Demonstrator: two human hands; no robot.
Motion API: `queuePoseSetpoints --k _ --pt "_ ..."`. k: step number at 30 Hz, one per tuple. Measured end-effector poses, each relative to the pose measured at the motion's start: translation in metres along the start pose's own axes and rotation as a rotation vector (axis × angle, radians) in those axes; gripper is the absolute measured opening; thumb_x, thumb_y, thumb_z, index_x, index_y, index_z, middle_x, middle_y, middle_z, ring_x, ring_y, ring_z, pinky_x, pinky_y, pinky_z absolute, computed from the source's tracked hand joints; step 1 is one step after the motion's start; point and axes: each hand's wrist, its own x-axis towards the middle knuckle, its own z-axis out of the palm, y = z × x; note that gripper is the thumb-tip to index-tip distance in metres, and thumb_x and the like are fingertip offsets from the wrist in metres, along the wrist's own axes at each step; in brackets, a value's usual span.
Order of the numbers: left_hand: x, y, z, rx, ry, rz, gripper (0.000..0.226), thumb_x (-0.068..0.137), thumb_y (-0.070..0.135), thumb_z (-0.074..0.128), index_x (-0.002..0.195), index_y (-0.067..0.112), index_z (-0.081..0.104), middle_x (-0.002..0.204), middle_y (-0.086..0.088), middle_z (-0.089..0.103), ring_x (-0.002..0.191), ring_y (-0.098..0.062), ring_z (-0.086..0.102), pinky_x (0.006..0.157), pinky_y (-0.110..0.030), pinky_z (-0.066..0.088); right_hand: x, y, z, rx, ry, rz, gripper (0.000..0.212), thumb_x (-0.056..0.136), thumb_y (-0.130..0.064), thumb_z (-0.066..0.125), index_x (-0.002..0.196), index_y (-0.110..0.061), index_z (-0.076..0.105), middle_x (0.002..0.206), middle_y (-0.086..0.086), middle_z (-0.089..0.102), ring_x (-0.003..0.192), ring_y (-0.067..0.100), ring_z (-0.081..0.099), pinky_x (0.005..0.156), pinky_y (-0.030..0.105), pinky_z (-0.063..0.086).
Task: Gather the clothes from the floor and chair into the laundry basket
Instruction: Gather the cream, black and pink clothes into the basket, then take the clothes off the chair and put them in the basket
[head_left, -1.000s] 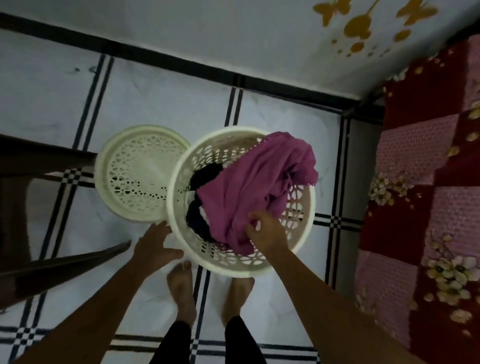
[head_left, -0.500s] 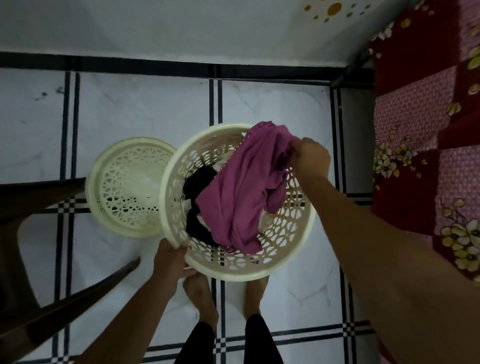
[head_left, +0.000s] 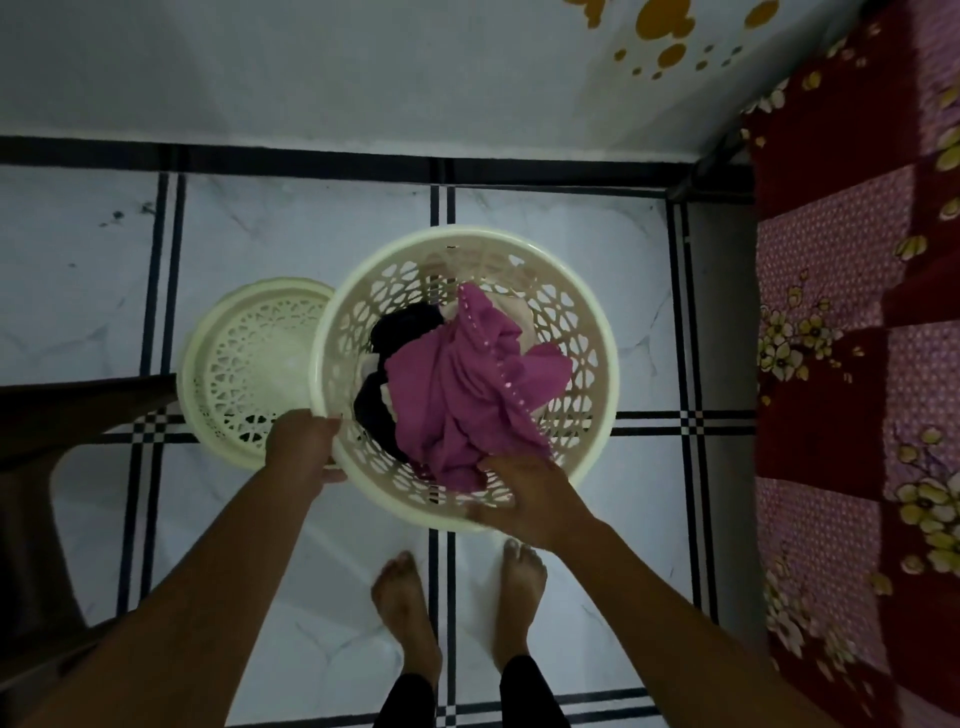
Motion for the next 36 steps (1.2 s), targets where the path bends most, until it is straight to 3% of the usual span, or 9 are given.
queuePoseSetpoints --k 2,4,6,9,15,22,25,32,36 --pt "0.004 0.013 -0.001 -0.015 0.027 0.016 0.022 0.091 0.013 0.061 0.112 0.006 0.062 0.104 -0.021 0.063 0.089 -0.036 0.062 0.059 -0.041 0.055 -0.008 0.003 0.005 -0.252 -0.11 -0.023 0.072 0.071 -0.072 0.06 0.131 -0.032 0.056 0.133 -0.007 0.062 0.131 0.016 0.049 0.117 0.051 0.021" --pt "0.005 0.02 0.0 0.014 0.039 0.057 0.024 0.091 0.012 0.061 0.113 0.002 0.062 0.105 -0.023 0.063 0.089 -0.037 0.063 0.06 -0.043 0.056 -0.009 0.011 0.008 -0.493 -0.088 -0.064 0.054 0.075 -0.036 0.076 0.126 -0.03 0.062 0.123 0.001 0.069 0.123 0.026 0.059 0.114 0.064 0.013" --pt "-0.002 0.022 -0.004 0.003 0.011 0.079 0.026 0.093 0.011 0.058 0.117 -0.001 0.06 0.106 -0.023 0.061 0.086 -0.035 0.062 0.063 -0.045 0.057 -0.005 0.007 -0.001 -0.605 -0.036 -0.031 0.046 0.081 -0.011 0.069 0.124 -0.024 0.064 0.117 0.008 0.072 0.116 0.032 0.064 0.113 0.064 0.012" --pt "-0.025 0.024 -0.016 -0.105 -0.041 0.027 0.02 0.096 0.006 0.05 0.111 0.002 0.063 0.105 -0.016 0.059 0.078 -0.027 0.06 0.062 -0.037 0.056 0.003 -0.004 -0.022 -0.669 -0.193 0.09 0.048 0.093 -0.008 0.05 0.138 -0.023 0.05 0.134 0.008 0.06 0.131 0.03 0.049 0.12 0.055 0.01" --pt "-0.145 0.023 -0.083 -0.186 -0.041 0.235 0.025 0.091 0.01 0.06 0.116 0.016 0.059 0.106 -0.006 0.069 0.085 -0.018 0.065 0.073 -0.028 0.048 -0.03 -0.083 -0.049 -0.16 -0.254 0.237 0.057 0.098 -0.029 0.052 0.15 -0.016 0.032 0.148 0.008 0.046 0.136 0.024 0.043 0.109 0.029 0.033" --pt "-0.303 -0.008 -0.238 -0.405 0.185 0.415 0.018 0.088 0.009 0.061 0.103 0.02 0.063 0.098 -0.012 0.072 0.075 -0.016 0.069 0.071 -0.028 0.051 -0.077 -0.287 -0.066 0.383 -0.261 0.112 0.028 0.092 -0.006 0.062 0.12 -0.008 0.06 0.079 0.004 0.065 0.054 -0.003 0.06 0.053 0.009 0.043" --pt "-0.312 -0.044 -0.317 -0.436 0.292 0.387 0.018 0.093 0.007 0.057 0.11 0.011 0.06 0.092 -0.01 0.07 0.067 -0.011 0.067 0.06 -0.019 0.051 -0.07 -0.387 -0.036 0.558 -0.312 0.075 0.022 0.091 -0.013 0.064 0.113 -0.019 0.062 0.092 0.011 0.073 0.074 0.012 0.07 0.063 0.019 0.051" --pt "-0.206 -0.116 -0.451 -0.383 0.328 0.155 0.008 0.089 0.011 0.065 0.091 0.018 0.064 0.097 -0.018 0.069 0.069 -0.02 0.062 0.07 -0.036 0.052 0.012 -0.532 0.08 0.434 -0.379 0.058 0.018 0.093 -0.011 0.062 0.108 -0.02 0.064 0.092 0.003 0.066 0.088 0.02 0.063 0.077 0.03 0.051" --pt "-0.131 -0.13 -0.478 -0.248 0.168 0.056 0.034 0.088 0.02 0.067 0.119 0.006 0.065 0.111 -0.016 0.069 0.096 -0.028 0.065 0.088 -0.036 0.051 0.072 -0.566 0.147 0.257 -0.29 0.135 0.021 0.093 -0.015 0.062 0.114 -0.016 0.065 0.103 0.002 0.066 0.101 0.021 0.062 0.085 0.026 0.043"
